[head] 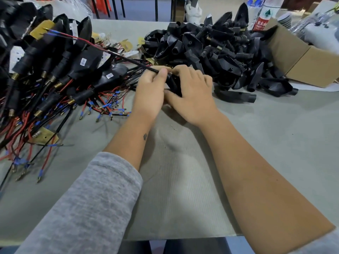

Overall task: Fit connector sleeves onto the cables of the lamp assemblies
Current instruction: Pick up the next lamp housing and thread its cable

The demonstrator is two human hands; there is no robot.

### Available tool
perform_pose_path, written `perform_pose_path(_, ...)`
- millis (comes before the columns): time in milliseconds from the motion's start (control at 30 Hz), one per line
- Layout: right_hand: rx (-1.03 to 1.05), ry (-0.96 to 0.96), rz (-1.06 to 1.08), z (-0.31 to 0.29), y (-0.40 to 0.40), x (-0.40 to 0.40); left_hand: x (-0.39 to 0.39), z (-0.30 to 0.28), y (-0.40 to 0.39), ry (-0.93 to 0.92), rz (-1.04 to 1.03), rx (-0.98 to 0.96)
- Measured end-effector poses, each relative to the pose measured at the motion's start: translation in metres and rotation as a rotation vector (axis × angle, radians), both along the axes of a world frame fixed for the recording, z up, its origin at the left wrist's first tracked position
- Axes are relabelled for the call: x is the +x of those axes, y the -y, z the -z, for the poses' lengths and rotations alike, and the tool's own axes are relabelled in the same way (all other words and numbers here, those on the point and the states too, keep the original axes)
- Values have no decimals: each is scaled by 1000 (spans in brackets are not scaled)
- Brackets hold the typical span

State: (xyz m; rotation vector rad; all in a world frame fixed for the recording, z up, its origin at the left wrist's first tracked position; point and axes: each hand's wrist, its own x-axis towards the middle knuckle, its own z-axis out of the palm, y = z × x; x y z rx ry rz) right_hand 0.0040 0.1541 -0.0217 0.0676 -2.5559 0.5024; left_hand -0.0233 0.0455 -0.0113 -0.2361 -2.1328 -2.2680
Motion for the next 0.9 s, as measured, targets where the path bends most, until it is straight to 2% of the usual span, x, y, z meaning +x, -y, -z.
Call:
perform_pose_path(133, -190, -15, 62, -2, -3, 1, -7, 0, 8, 87, -67, 219)
perform_pose_path(267, -154, 70, 160, 1, -12, -4, -11, 0, 12, 123, -147, 350)
perform_pose_path(367, -297, 34, 135, -1, -14, -4, -13, 2, 14, 124, -173, 359)
perform_pose_path(567, -405, -83, 3, -3, -10, -2, -15, 2, 16, 102, -234, 377)
perform_pose_path(767, -817, -70, 37, -12, -5, 1, -11, 1, 14, 135, -126, 389)
perform_pose_path(900, -1011, -43, 80, -15, -7, 3, -9, 0, 10, 139, -56, 409)
